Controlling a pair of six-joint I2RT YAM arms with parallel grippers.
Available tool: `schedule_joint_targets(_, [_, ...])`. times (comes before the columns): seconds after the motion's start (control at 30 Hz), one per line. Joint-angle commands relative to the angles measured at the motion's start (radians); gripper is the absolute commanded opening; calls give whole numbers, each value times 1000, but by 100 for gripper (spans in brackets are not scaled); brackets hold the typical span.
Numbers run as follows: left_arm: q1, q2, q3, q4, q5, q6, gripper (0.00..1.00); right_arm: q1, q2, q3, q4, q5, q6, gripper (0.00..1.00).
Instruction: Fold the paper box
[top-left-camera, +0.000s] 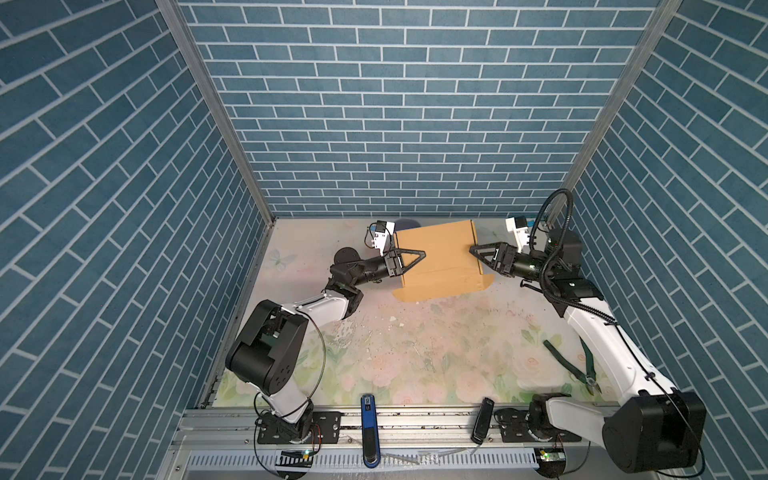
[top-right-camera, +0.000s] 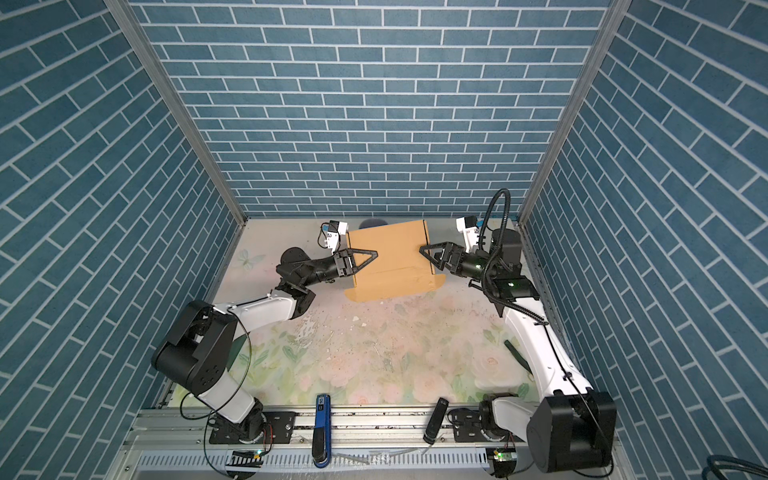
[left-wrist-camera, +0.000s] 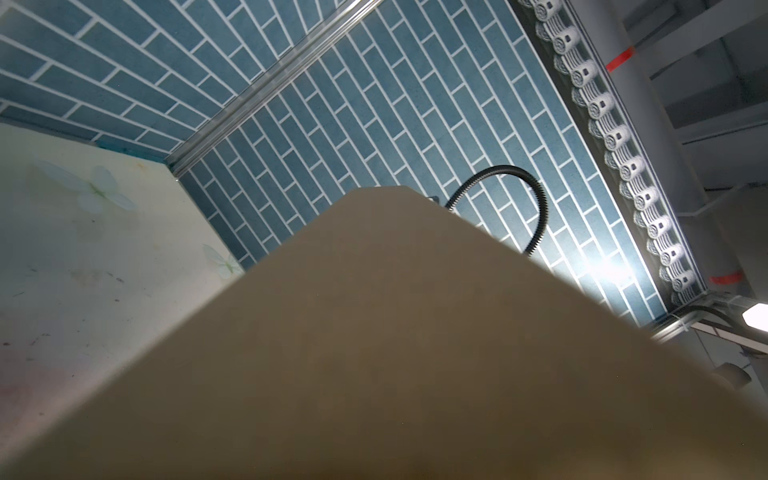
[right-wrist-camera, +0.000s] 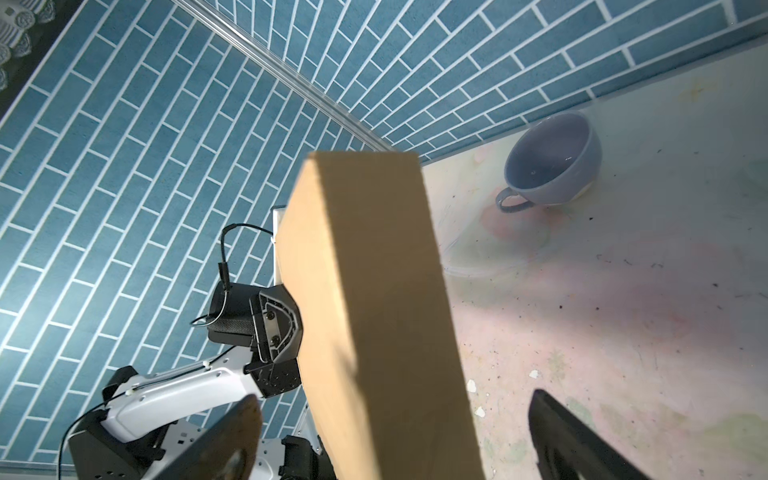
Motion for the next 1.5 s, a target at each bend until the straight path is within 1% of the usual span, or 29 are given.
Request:
schedule_joint_targets(0.0, [13, -53, -14, -88, -13, 42, 33, -4, -33, 57, -38, 41, -110, 99])
schedule_joint_targets(0.17, [23, -103, -23, -270, -28, 71, 34, -3, -29, 70, -36, 43, -154, 85])
schedule_joint_targets(0.23, [27, -113, -30, -327, -31, 57, 34, -2, -19, 83, -54, 46, -180, 79])
schedule_joint_targets(0.3, [30, -122, -41, -357, -39, 29, 34, -3, -12, 96, -83, 56, -212, 76])
schedule_joint_targets(0.53, [31, -158, -61, -488, -81, -57, 34, 9, -7, 127, -202, 122, -349, 73])
schedule_joint_targets(0.63, [31, -183, -50, -578, -80, -85, 34, 35, 2, 157, -320, 191, -438, 71])
schedule_joint_targets(0.7, [32, -206, -27, -689, -82, -71, 34, 55, 3, 160, -377, 243, -494, 71])
schedule_joint_targets(0.83, [32, -243, 44, -1001, -111, 1, 34, 84, -2, 129, -420, 304, -568, 71])
schedule_joint_targets(0.9, [32, -248, 59, -1071, -115, -2, 33, 95, -11, 107, -419, 316, -590, 71])
schedule_joint_targets(1.07, [33, -245, 63, -1142, -105, -68, 32, 121, -30, 54, -400, 335, -630, 71])
schedule_joint_targets(1.17, [34, -234, 48, -1146, -89, -127, 32, 146, -36, 30, -398, 369, -654, 71])
schedule_joint_targets(1.3, [49, -232, -1, -1107, -74, -237, 33, 167, -34, 11, -393, 405, -655, 71])
schedule_joint_targets(1.4, [66, -226, -48, -1042, -55, -332, 32, 189, -36, -5, -390, 433, -658, 71])
schedule_joint_targets(1.47, [75, -217, -72, -1028, -43, -370, 32, 205, -39, -16, -390, 465, -662, 71])
